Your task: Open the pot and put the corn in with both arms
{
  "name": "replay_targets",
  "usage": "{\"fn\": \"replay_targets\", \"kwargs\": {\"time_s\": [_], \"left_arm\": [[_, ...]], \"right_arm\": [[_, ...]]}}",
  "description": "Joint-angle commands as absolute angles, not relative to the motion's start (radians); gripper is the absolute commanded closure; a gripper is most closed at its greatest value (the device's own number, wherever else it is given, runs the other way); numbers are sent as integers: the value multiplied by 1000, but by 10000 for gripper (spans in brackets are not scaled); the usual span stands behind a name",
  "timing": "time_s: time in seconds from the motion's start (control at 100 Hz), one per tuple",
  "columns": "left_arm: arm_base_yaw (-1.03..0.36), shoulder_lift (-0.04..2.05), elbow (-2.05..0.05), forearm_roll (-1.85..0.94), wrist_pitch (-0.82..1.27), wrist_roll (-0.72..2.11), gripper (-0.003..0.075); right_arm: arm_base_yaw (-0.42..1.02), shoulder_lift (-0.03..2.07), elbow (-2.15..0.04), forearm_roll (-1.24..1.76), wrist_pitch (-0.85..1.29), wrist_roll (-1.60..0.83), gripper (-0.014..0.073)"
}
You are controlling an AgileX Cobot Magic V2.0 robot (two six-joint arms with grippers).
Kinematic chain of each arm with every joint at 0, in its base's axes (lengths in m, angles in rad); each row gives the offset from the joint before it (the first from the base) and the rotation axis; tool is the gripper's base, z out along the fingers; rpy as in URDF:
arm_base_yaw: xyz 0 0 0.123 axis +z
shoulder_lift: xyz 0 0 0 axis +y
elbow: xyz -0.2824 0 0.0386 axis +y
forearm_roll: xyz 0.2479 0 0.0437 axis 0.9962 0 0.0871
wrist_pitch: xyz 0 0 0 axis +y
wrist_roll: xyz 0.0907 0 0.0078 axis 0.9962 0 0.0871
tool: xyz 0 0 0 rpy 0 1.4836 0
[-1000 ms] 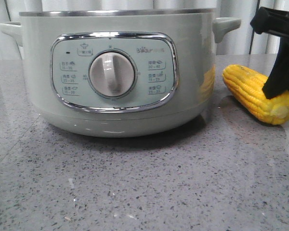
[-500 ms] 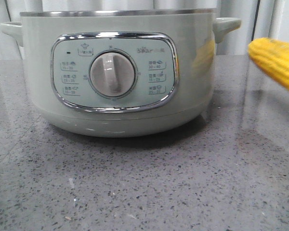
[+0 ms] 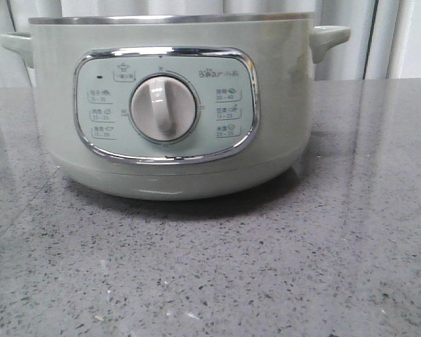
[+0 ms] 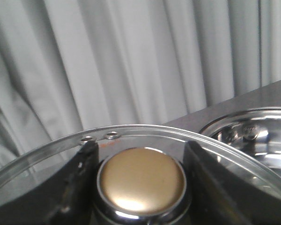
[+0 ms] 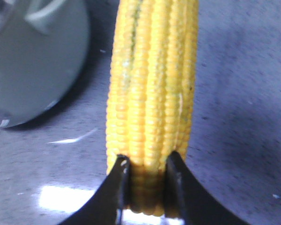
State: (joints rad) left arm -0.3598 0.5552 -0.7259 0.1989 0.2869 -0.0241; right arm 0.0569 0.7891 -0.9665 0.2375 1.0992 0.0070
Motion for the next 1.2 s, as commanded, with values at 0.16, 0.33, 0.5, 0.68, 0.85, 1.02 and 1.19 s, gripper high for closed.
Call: {"fn": "replay_targets", "kwargs": {"time_s": [0.16,0.33,0.5,0.68,0.85,1.02,1.19], "left_arm": [[-270,470,-541,124,-6,-25,741],[-268,470,-428,68,-107,-25,741],[-258,470,-350,68,-159,-25,741],[-258,499,-287,65,-238,-25,741],[-258,608,-271,63,-354,-25,741],[-258,744,-271,61,-459,-25,741],[-258,879,-271,-8,-543,-25,741]], "right_arm": [[139,839,-1111,402,1047,-74,657],[216,919,-1186,461,1016,-132,657],[311,1029,-1268,464,998,-148,657],[396,1150,-1337,464,952,-170,657],[434,1266,-1394,457,897,-183,657],[434,1368,-1450,445,884,-205,553],[434,1425,-1454,445,882,-207,258]]}}
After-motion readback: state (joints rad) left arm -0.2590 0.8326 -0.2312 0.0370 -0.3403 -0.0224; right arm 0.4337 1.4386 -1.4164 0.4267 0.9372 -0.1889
